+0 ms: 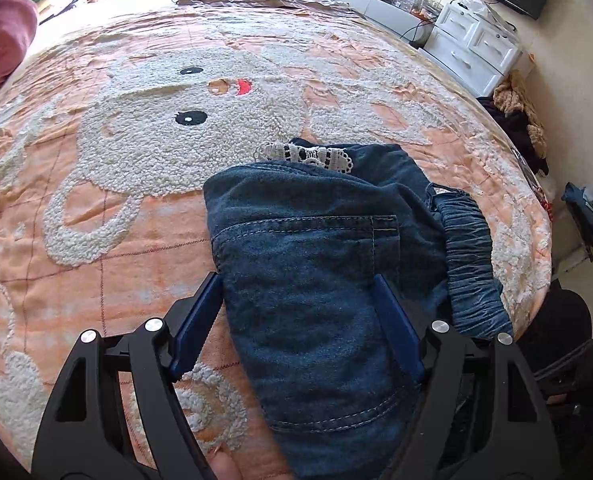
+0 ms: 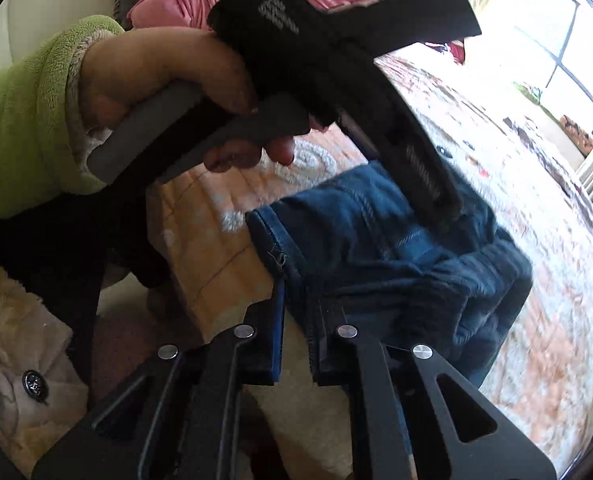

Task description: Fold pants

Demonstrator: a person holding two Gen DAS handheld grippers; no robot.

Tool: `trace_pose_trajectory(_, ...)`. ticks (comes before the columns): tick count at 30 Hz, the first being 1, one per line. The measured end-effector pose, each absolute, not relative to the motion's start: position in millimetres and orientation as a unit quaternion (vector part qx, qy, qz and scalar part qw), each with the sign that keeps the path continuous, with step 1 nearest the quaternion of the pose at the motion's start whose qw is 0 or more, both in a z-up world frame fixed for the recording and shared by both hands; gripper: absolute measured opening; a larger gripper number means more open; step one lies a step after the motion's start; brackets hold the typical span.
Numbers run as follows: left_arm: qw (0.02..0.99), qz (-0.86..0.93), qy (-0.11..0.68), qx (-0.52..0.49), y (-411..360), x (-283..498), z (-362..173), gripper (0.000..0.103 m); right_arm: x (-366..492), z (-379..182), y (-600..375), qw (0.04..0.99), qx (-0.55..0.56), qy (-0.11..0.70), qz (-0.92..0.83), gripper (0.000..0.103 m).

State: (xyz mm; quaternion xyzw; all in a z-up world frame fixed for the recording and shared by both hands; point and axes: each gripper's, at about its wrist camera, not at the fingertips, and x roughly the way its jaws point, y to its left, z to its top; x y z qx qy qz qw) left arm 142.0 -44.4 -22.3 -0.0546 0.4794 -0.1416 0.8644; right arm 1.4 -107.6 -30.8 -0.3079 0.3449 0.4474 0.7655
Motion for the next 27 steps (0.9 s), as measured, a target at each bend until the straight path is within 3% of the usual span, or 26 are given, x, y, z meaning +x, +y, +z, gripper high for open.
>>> trace_pose_trajectory(3,0.864,-0.142,0.479,-0.056,-43.8,142.5,-22.6,0.069,-0.1,-31.6,-109.8,0.765,-0.299,0.351,0.45,0.009)
trace_pose_trajectory(6,0.865,-0.141,0.479,-0.058,-43.6,142.6,-23.0,0.069,-3.8,-28.3,-113.3,0.758,-0.281,0.361,0.464,0.003)
trace_pose_trajectory(10,0.864,-0.144,0.478,-0.06,-42.8,143.2,-22.9,0.069,-14.8,-12.2,-113.9,0.782,-0.282,0.32,0.455,0.004)
trace_pose_trajectory(12,0.864,-0.144,0.478,-0.06,-43.0,143.7,-22.9,0.069,-14.9,-2.2,-110.6,0.797,-0.28,0.293,0.448,0.01)
trace_pose_trajectory(14,0.864,-0.145,0.478,-0.06,-43.0,144.1,-22.9,0.069,-13.3,1.8,-101.3,0.801,-0.296,0.278,0.439,0.026)
trace_pose_trajectory(16,0.864,-0.145,0.478,-0.06,-43.0,144.1,-23.1,0.069,-12.9,1.2,-92.2,0.799,-0.306,0.274,0.439,0.032)
trace_pose_trajectory(21,0.864,-0.144,0.479,-0.058,-43.5,144.5,-23.7,0.069,0.7,-19.5,-59.8,0.776,-0.344,0.301,0.436,0.028)
trace_pose_trajectory(27,0.864,-0.146,0.478,-0.054,-44.0,145.3,-24.5,0.069,10.2,-17.4,-67.2,0.774,-0.307,0.324,0.45,0.026)
